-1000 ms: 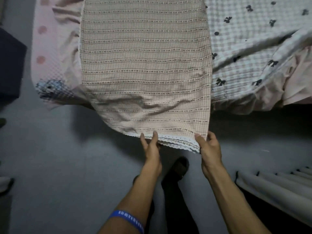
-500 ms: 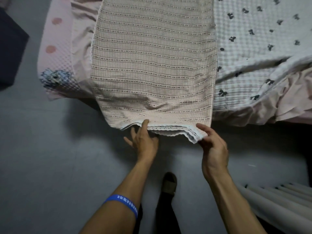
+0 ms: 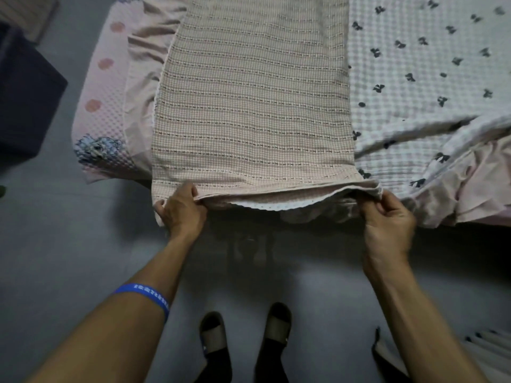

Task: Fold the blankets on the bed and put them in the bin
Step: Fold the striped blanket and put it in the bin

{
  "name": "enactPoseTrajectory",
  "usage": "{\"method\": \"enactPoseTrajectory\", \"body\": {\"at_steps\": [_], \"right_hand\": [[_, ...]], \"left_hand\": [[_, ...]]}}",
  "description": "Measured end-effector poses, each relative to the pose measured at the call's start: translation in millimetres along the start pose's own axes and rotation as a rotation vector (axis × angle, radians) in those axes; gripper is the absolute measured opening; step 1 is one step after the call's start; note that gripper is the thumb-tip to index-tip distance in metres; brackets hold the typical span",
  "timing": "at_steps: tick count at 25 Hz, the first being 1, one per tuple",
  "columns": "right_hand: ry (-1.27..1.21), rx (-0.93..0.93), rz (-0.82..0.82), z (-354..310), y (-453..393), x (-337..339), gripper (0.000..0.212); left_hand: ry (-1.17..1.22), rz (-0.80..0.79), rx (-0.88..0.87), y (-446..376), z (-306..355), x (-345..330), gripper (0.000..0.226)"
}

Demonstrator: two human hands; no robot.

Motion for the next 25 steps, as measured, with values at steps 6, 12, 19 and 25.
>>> {"method": "enactPoseTrajectory", "body": {"at_steps": [6,12,19,25], "right_hand": [[0.088,-0.016,0.024,-18,-48,-15,0.013],[0.403,0.193,-0.161,-40,-44,-45,0.006],[0.285,0.219,-0.12,-59,-33,-42,0.006],[0.093,0.07,0.07,-34,-64,-15,0.016]], "left_hand": [[-0.133,-0.195,-0.128,-36,27,-9,0.036],[-0.093,-0.301,-0.574,40,137,-63,0.087],[0.194,0.002,-0.095,33,118,-38,0.03],[-0.078,0.04,-0.025,-28,43,16,0.03]]}}
Point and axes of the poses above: each hand's wrist, its own y-axis away from the middle knuckle, its own x-axis out of the back of the hand, z = x × y, the point moved 9 cm from there along -y, towards the middle knuckle, and after that the axes turned 5 degrees about y, right-handed, at the moved point
